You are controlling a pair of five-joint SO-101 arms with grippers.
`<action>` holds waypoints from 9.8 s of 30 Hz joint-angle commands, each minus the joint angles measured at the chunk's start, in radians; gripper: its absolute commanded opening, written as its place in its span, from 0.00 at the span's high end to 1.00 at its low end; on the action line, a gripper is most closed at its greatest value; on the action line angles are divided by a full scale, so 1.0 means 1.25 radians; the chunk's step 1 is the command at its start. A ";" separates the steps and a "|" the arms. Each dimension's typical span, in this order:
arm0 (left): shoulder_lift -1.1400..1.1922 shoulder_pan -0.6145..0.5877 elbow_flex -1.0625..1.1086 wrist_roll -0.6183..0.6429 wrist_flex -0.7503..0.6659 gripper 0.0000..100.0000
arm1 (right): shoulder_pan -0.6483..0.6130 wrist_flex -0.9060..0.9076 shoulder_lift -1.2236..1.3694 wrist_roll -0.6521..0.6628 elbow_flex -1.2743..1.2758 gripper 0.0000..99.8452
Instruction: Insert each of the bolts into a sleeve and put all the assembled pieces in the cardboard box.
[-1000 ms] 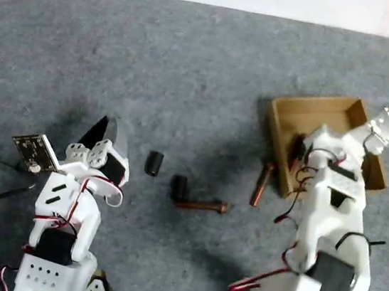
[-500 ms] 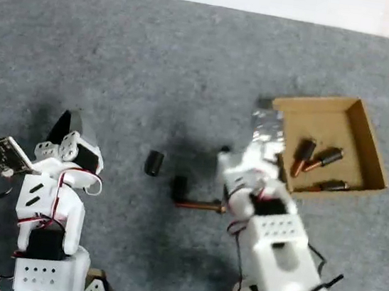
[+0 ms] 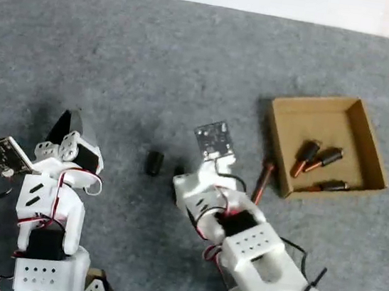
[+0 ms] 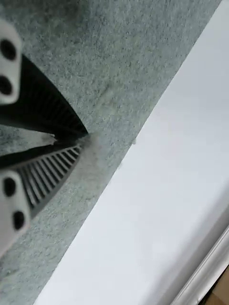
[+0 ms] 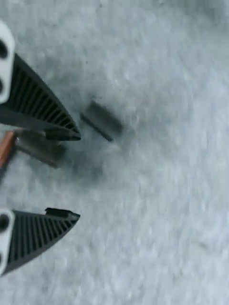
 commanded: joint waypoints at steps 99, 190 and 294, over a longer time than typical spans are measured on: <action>0.967 0.531 -0.564 -0.825 0.333 0.99 | 0.366 0.391 -0.921 0.214 0.292 1.00; 0.443 0.484 -0.180 -0.724 -0.189 0.99 | 0.319 0.182 -0.921 0.260 0.392 1.00; -0.012 0.524 0.017 0.006 -0.196 0.99 | 0.014 0.002 -0.921 0.443 0.435 1.00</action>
